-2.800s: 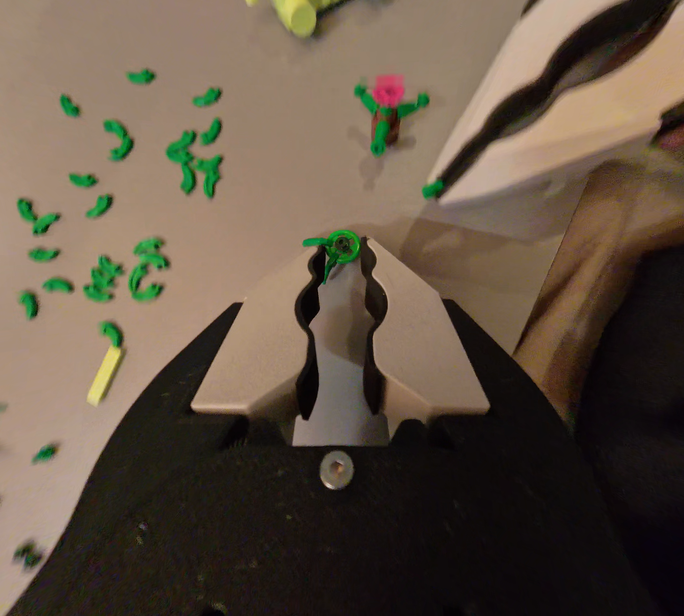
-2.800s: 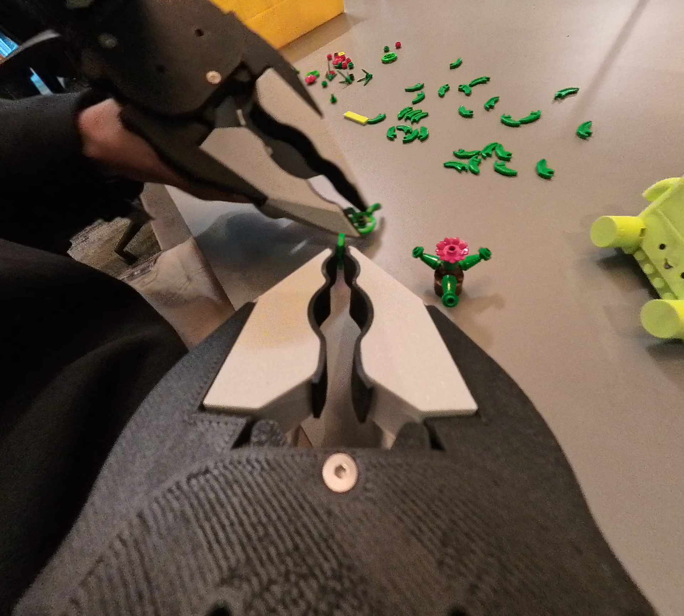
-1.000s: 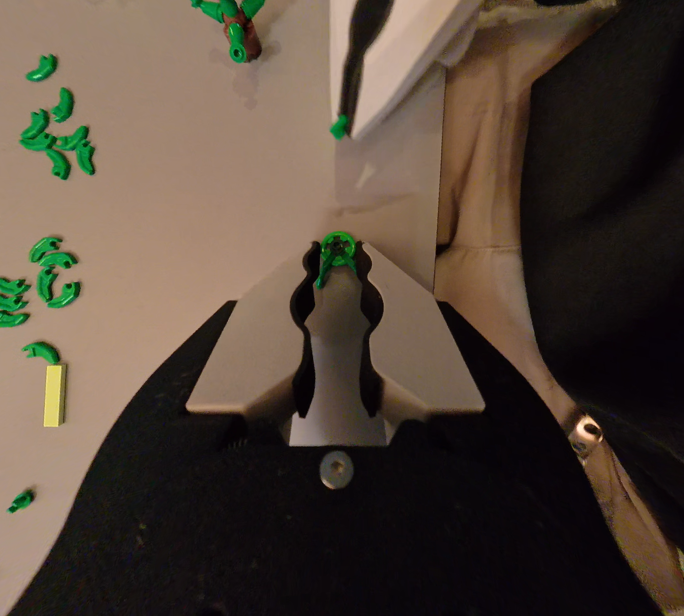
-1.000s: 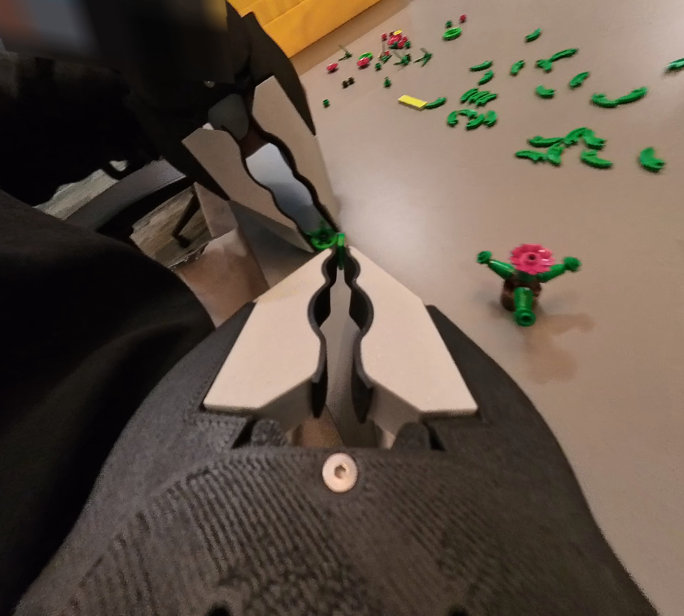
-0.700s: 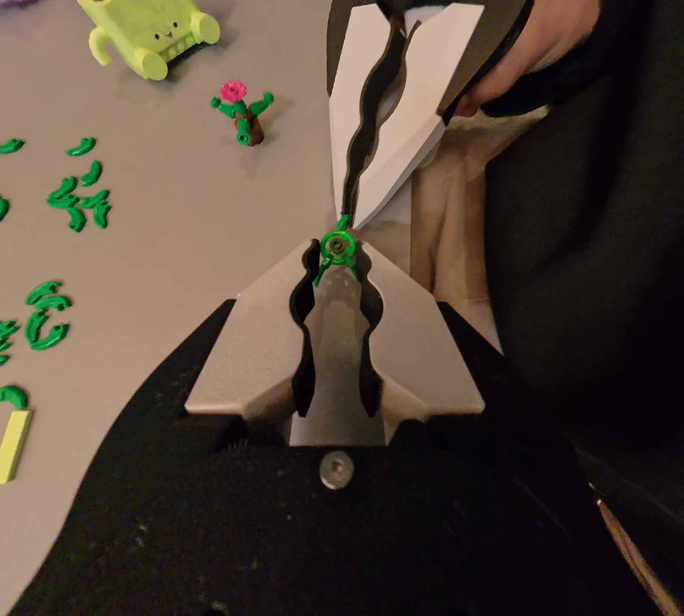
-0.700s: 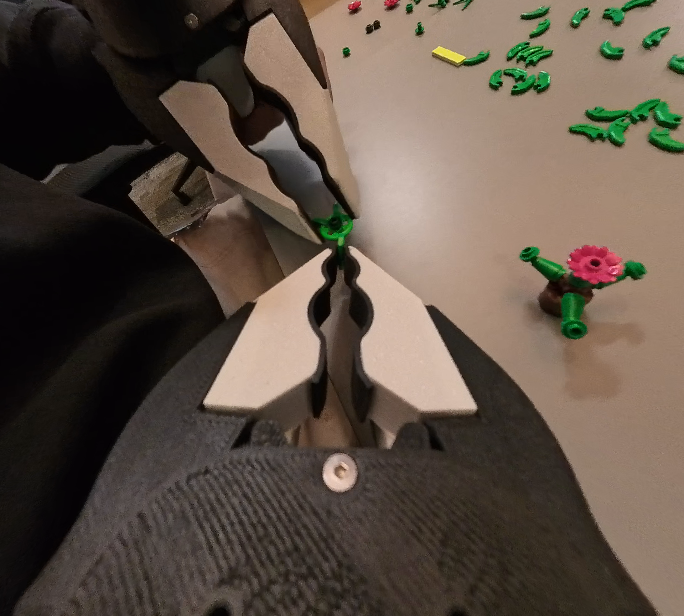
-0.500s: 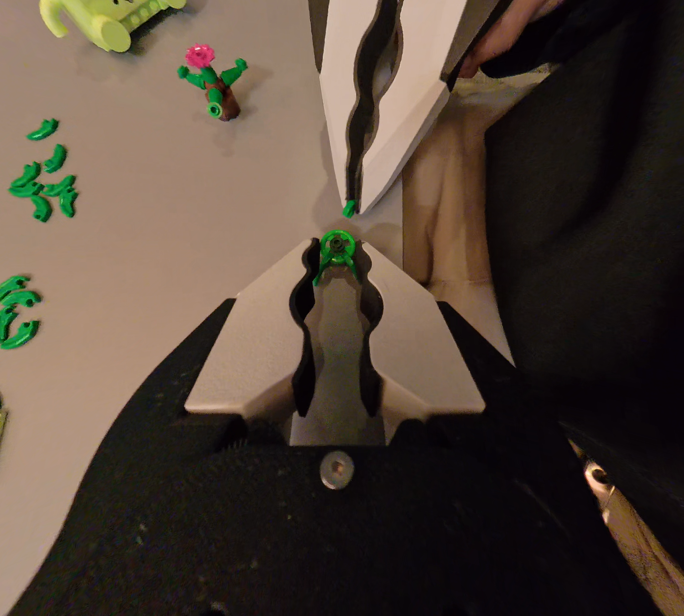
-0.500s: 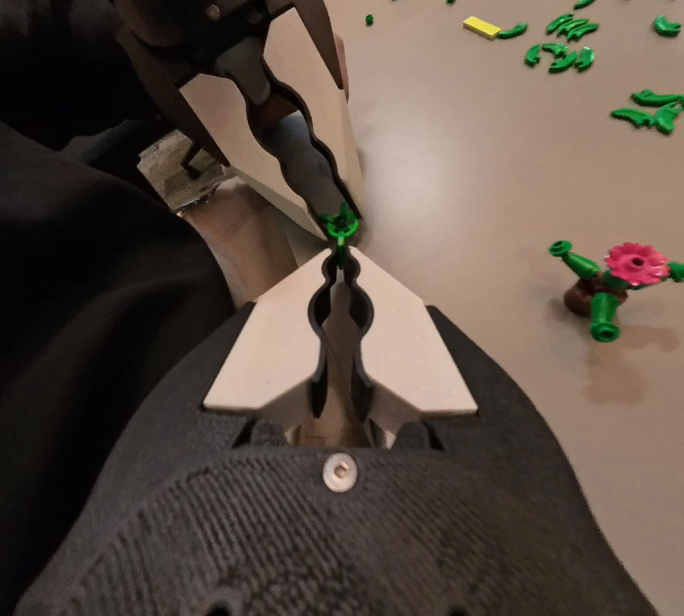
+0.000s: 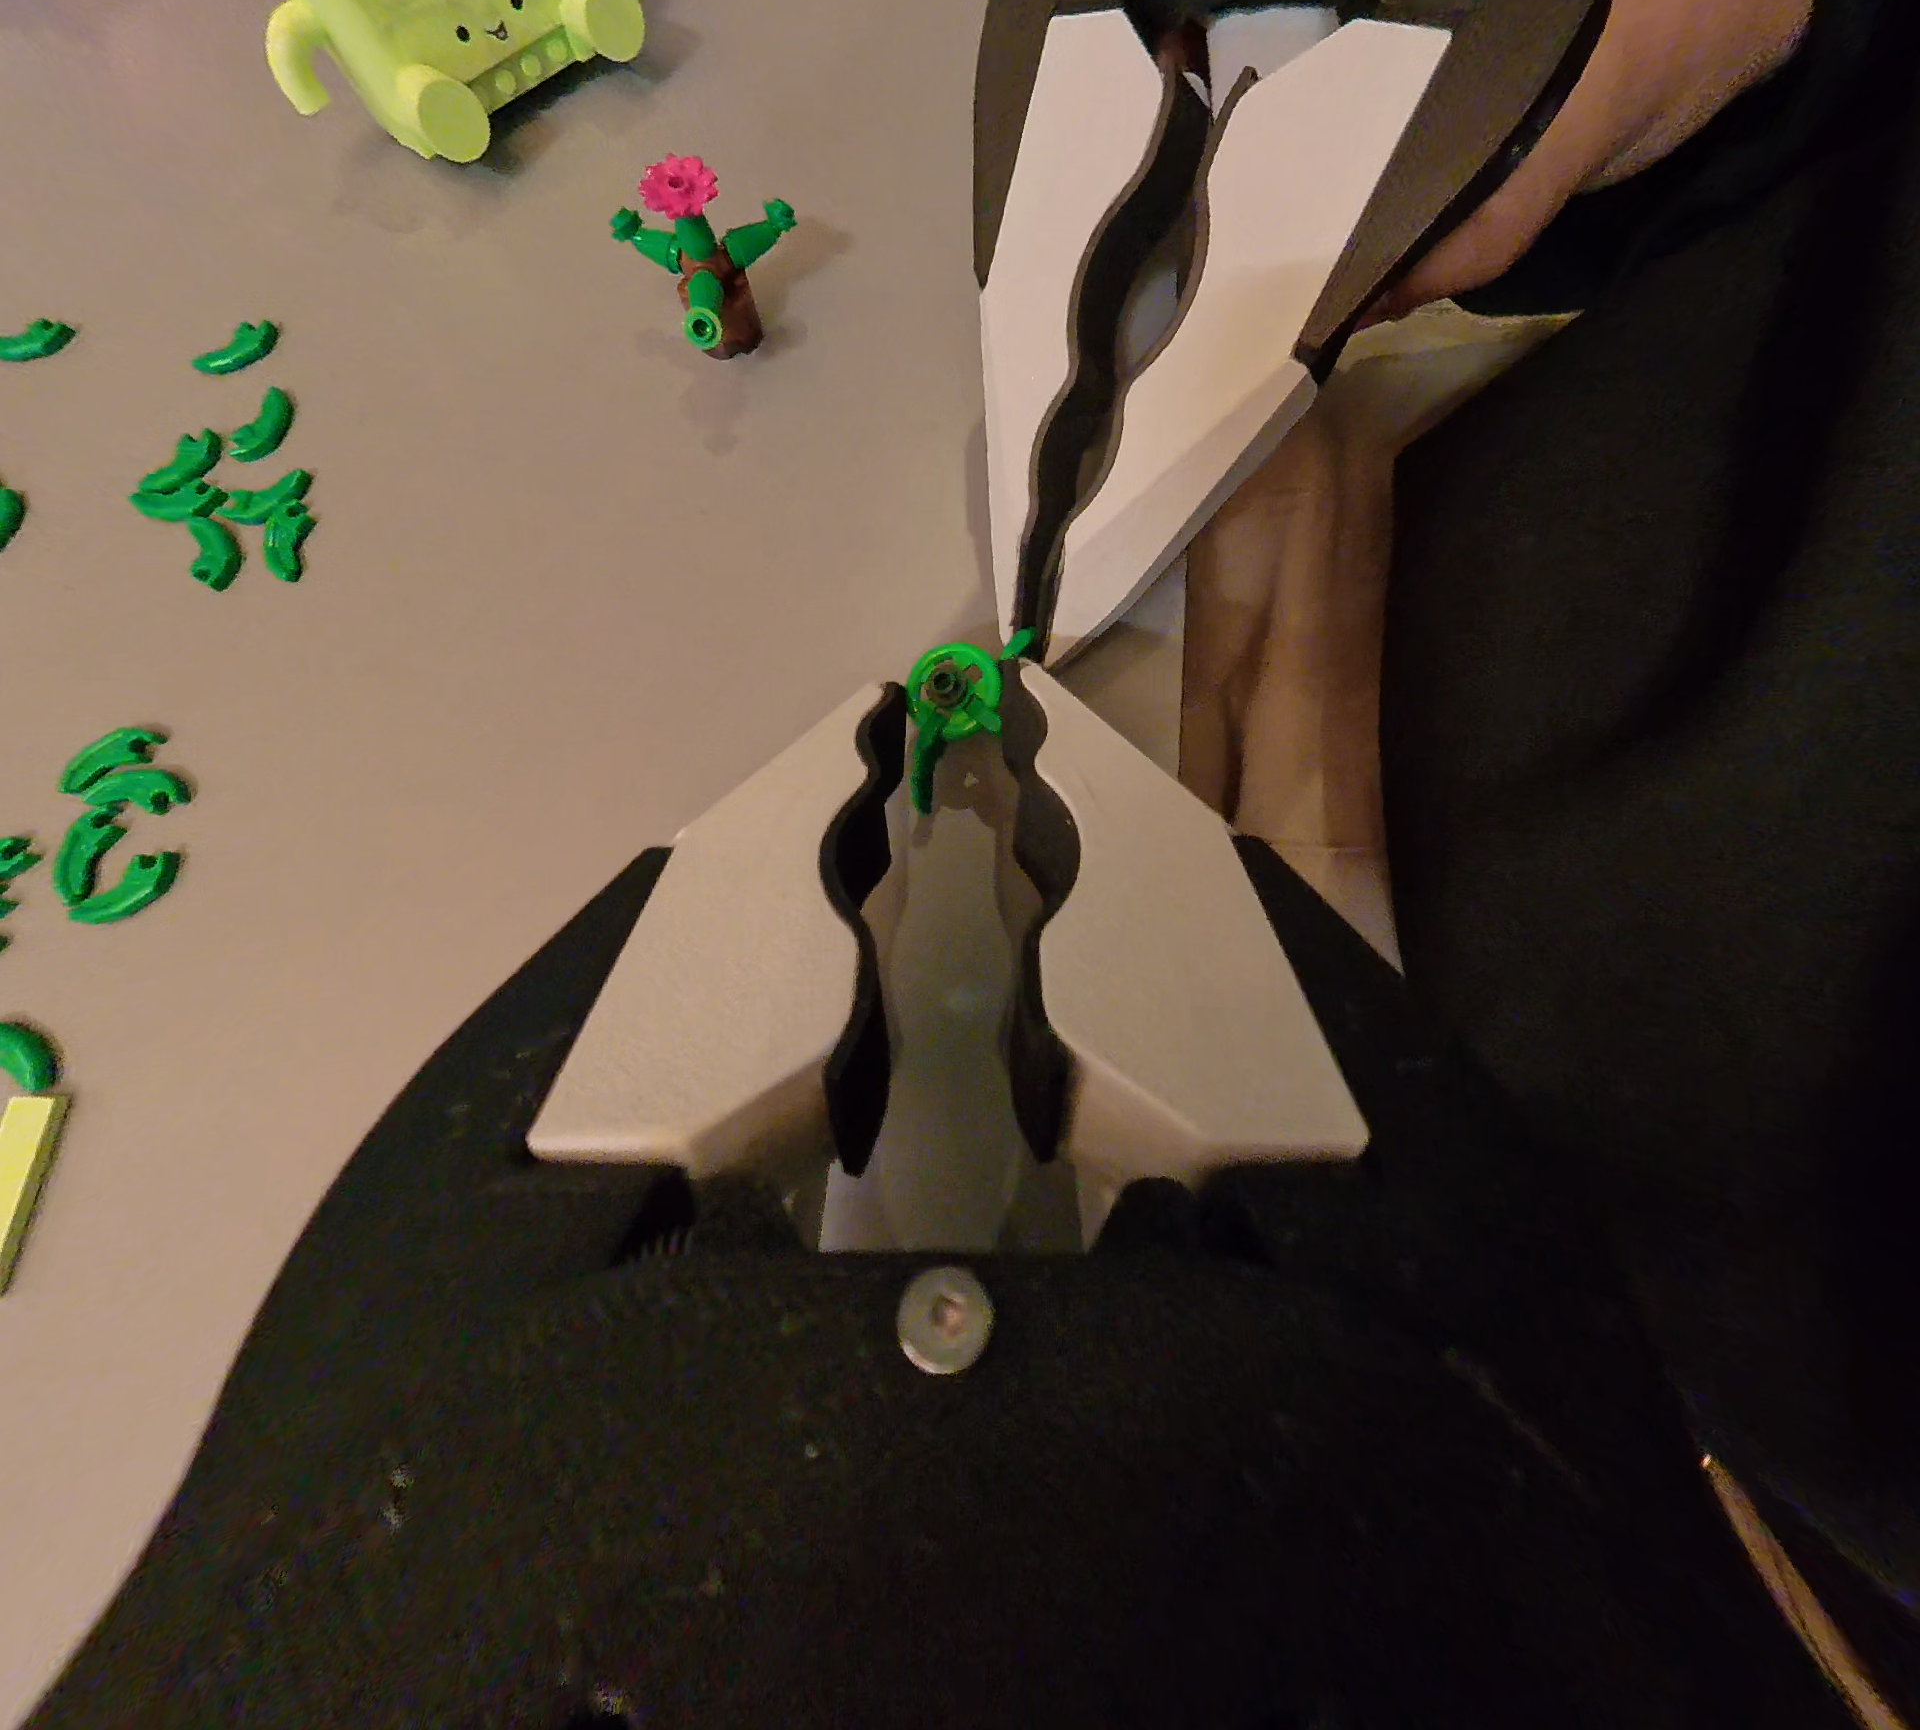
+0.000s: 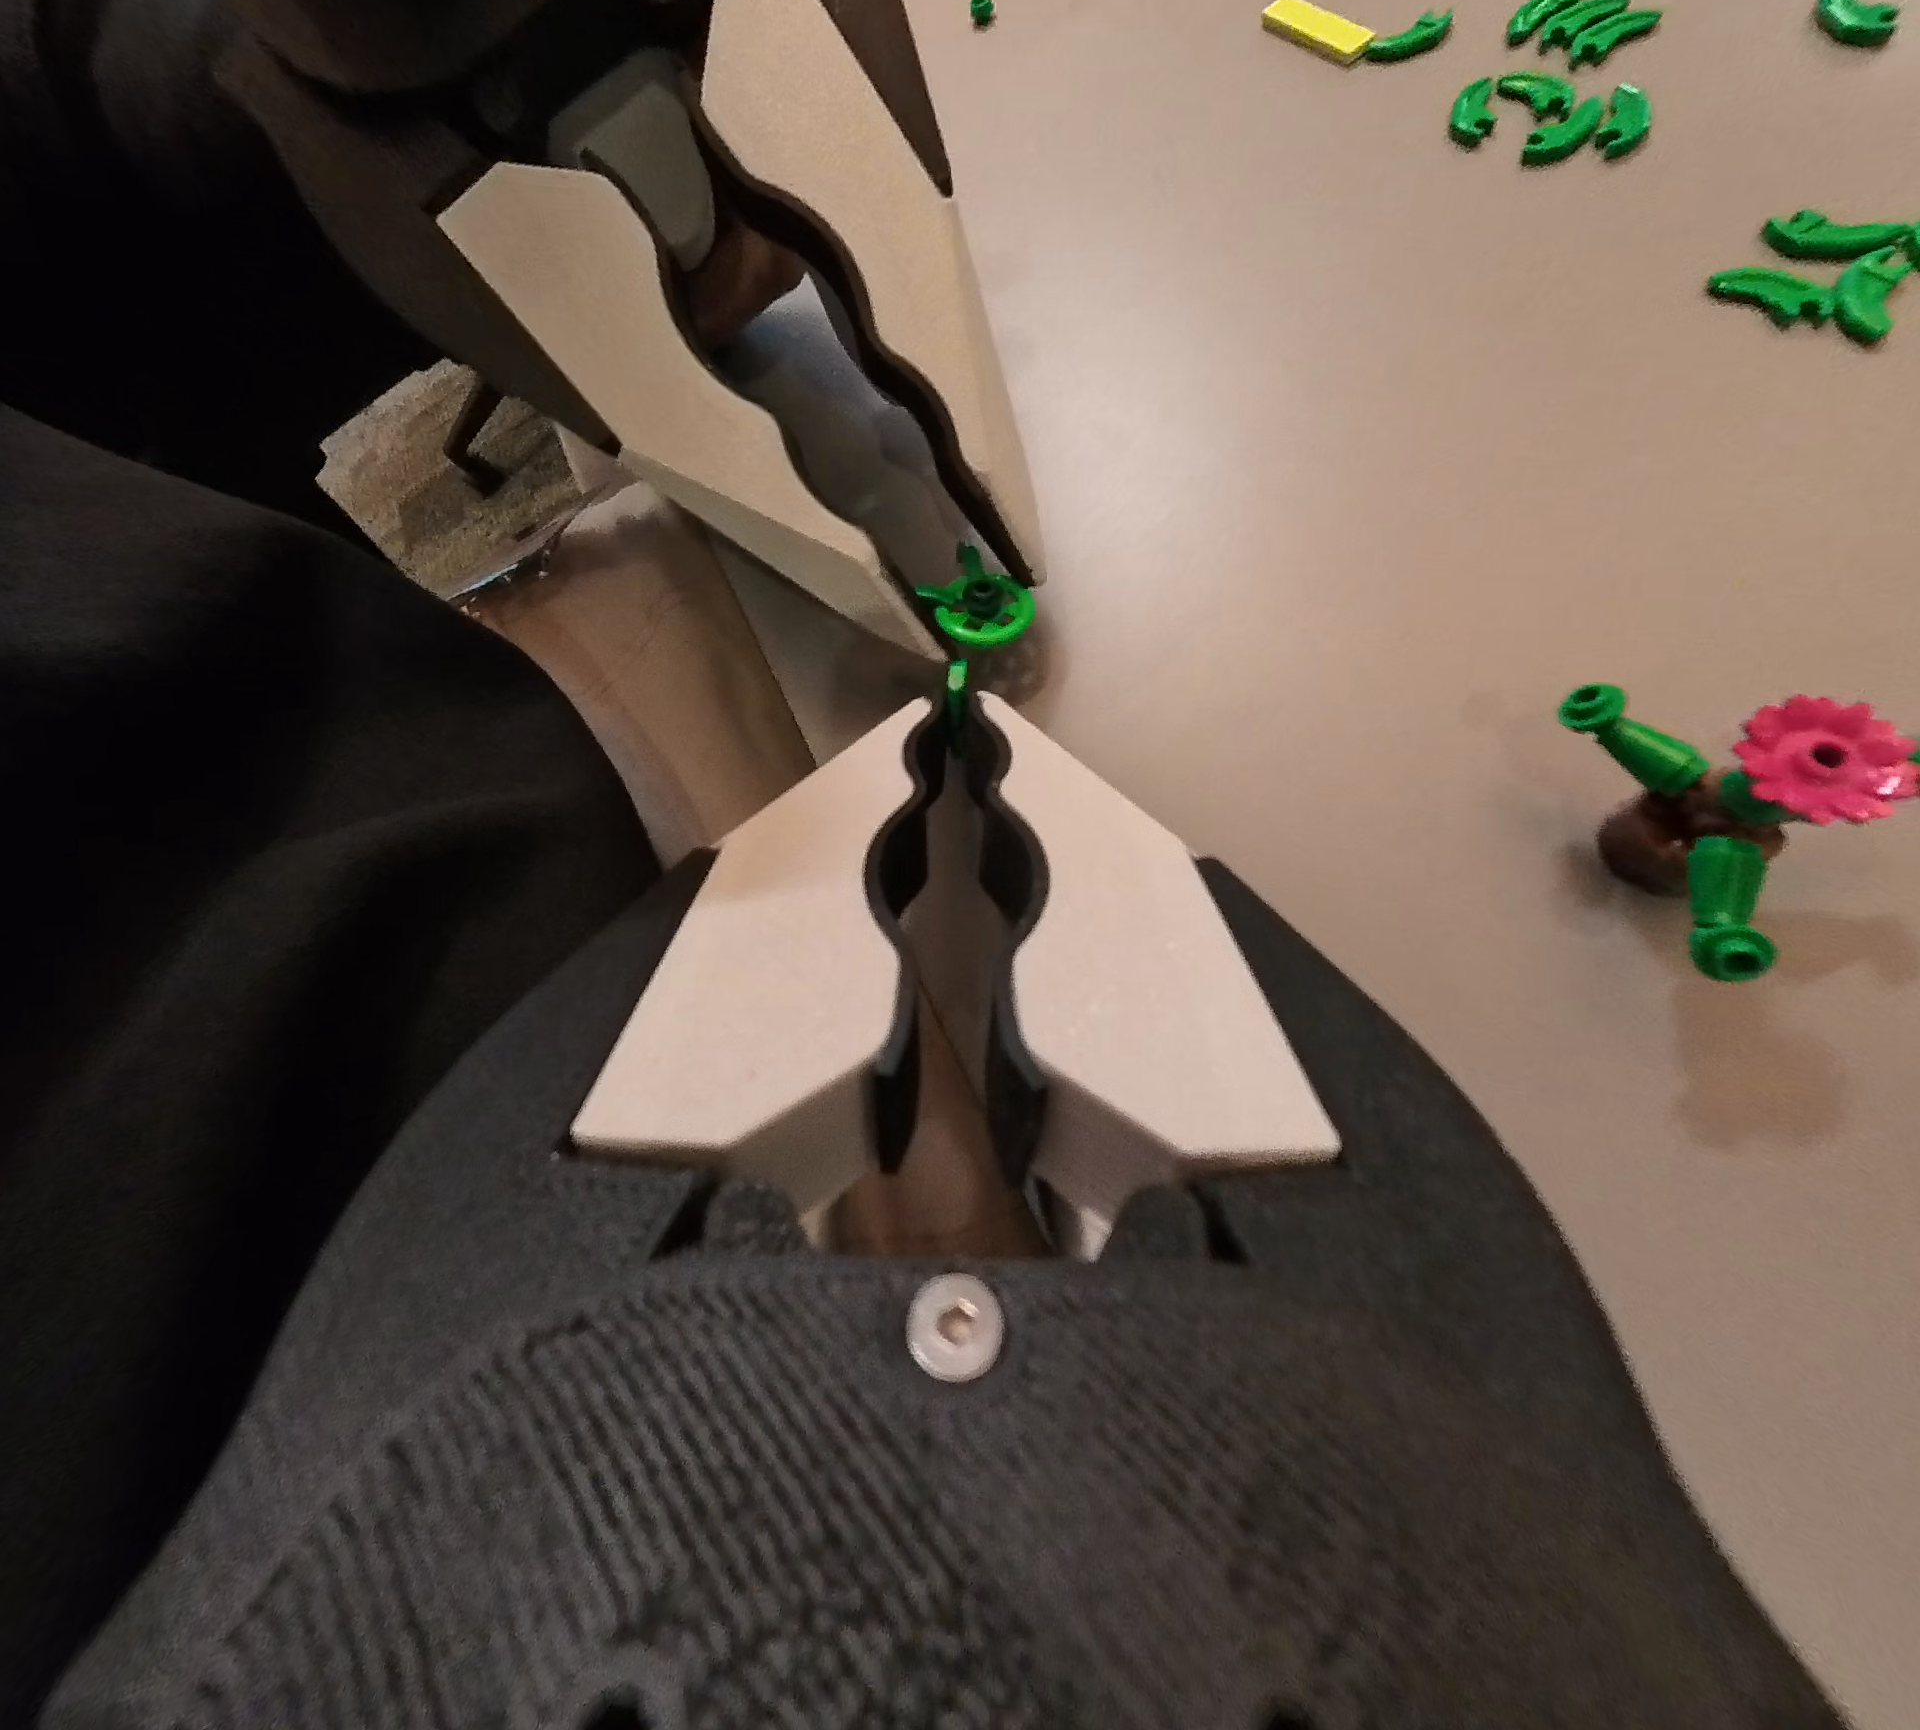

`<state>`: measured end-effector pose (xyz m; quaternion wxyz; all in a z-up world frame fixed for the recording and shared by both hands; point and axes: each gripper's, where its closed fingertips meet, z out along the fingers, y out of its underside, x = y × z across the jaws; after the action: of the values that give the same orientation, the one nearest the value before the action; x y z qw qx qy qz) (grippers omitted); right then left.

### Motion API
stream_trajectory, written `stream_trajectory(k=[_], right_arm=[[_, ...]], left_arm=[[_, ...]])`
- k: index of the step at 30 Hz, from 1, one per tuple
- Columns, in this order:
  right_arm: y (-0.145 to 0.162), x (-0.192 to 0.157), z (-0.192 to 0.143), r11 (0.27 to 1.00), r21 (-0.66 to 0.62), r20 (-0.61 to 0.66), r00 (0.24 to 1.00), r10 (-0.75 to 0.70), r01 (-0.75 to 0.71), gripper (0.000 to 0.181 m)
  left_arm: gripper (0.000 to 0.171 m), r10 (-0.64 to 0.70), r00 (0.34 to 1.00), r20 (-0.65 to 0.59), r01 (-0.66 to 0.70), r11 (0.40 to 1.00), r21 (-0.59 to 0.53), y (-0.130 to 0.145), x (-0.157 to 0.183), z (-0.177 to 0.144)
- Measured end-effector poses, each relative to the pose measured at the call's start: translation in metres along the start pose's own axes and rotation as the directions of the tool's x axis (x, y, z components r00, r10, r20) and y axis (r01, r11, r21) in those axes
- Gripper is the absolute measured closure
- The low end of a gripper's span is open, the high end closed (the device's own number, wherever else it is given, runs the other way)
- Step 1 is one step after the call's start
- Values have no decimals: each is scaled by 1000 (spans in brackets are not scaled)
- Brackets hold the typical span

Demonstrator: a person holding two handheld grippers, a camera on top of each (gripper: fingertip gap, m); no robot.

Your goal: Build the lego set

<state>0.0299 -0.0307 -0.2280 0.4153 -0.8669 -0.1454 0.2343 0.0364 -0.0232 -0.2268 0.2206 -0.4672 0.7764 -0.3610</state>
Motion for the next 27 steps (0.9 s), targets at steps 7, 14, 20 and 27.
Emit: stream_trajectory(k=[7,14,20,27], right_arm=[[-1,3,0,1000,9,-39,999,21,-21,180],[-1,5,-1,998,6,-29,998,62,-61,180],[4,4,2,994,-75,-27,996,83,-84,180],[4,3,3,985,-98,7,989,146,-145,181]], left_arm=[[153,-10,1000,7,10,1000,-19,2,-2,2],[152,6,1000,-10,-6,998,-63,7,2,6],[152,3,1000,-14,-4,998,-69,8,2,7],[152,16,1000,-5,-16,997,-72,9,2,7]])
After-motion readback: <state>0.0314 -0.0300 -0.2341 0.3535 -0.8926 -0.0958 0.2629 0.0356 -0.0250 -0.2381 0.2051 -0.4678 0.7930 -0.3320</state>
